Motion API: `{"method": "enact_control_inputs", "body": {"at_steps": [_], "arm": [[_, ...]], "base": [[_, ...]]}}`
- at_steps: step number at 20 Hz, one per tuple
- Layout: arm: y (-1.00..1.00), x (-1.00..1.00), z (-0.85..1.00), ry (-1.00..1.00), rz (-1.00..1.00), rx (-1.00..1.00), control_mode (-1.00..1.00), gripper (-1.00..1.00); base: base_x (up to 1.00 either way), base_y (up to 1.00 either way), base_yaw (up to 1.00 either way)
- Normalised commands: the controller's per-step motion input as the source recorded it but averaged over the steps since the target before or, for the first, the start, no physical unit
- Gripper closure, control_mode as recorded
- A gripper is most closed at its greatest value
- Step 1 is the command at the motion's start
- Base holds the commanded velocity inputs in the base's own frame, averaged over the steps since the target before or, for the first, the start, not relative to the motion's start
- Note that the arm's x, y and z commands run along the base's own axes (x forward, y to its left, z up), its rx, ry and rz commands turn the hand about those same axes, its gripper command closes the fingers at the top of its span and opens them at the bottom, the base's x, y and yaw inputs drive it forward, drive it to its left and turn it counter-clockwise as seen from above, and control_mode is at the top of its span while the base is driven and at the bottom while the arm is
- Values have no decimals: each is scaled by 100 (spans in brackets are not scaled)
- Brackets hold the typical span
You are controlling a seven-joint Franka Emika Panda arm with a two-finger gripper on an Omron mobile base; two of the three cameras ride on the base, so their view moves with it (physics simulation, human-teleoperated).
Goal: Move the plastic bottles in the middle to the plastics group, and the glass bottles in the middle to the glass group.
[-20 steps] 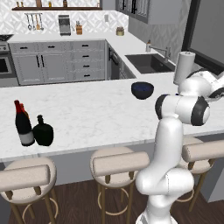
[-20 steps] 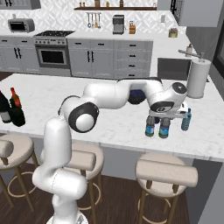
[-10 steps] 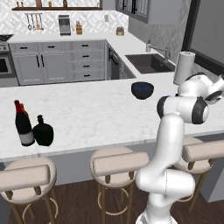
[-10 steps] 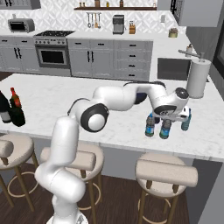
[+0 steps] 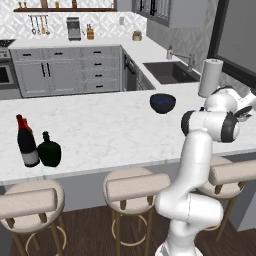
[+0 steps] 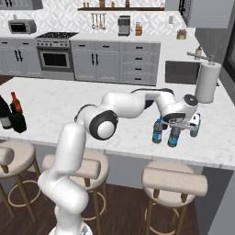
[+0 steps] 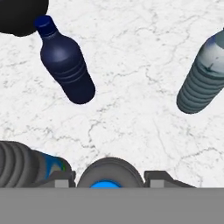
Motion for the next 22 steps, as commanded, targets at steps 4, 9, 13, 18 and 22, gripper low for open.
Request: {"method": "enact_control_inputs", "body": {"at_steps": [4,9,13,18,22], "arm": [[8,10,-37,-1,-7,-1,-100,100],[24,-1,-44,-1,-6,-3,-100,-100],[20,0,-9,-5,-4,-4,-100,-100],[12,0,15,-10,-1,-1,-100,-100],[6,0,45,-6,0,0,-100,-100]], "base": [[0,0,0],[0,0,0],[0,0,0],[0,0,0],[0,0,0]]}}
